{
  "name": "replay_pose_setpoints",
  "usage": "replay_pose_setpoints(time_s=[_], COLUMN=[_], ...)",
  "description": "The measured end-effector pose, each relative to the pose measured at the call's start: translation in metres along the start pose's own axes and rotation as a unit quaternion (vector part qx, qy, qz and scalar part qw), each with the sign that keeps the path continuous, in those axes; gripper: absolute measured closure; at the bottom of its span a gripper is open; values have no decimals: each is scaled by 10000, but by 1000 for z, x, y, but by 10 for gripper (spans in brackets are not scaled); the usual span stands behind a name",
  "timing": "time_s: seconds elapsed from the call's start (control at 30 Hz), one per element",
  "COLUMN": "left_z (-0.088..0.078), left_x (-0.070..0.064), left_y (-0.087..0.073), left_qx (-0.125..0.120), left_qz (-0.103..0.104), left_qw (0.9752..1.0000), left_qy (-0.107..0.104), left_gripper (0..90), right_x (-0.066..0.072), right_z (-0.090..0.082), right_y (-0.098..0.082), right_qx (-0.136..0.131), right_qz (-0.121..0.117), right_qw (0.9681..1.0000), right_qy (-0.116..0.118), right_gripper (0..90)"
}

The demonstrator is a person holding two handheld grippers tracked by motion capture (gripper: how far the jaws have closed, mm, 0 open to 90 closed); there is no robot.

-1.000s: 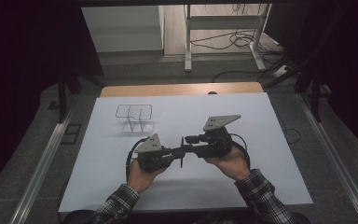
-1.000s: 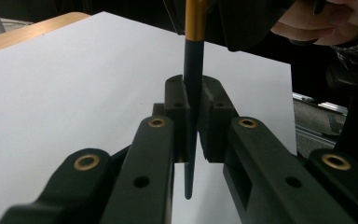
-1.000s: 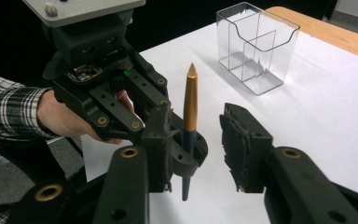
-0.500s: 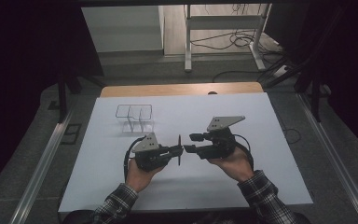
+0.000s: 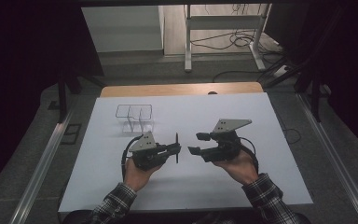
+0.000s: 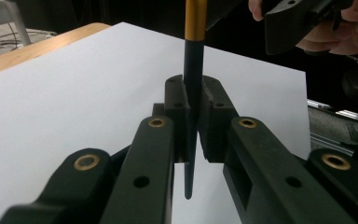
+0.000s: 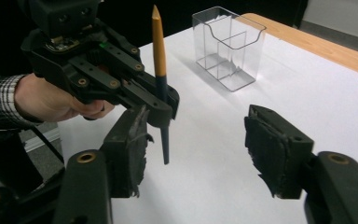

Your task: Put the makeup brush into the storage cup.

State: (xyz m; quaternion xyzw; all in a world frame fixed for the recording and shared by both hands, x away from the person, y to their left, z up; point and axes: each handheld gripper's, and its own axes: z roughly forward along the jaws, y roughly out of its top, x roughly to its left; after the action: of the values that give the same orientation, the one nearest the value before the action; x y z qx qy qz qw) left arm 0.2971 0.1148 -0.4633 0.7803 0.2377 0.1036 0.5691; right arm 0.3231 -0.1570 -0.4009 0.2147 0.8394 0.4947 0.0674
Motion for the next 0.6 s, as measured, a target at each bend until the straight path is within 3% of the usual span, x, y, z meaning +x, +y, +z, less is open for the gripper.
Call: replay_pose_setpoints(time_s=[0.6], left_z=[-13], left_x=[6], left_y=[3], left_qx=[-120], left_qz=[12], left_qw=[9997], left_qy=[212], left_gripper=[839], right_x=[5], right_z=[-19], right_y=[-16], right_qx=[-186], right_qz=[-62], right_qw=[9995], right_qy=[-238], right_gripper=[277])
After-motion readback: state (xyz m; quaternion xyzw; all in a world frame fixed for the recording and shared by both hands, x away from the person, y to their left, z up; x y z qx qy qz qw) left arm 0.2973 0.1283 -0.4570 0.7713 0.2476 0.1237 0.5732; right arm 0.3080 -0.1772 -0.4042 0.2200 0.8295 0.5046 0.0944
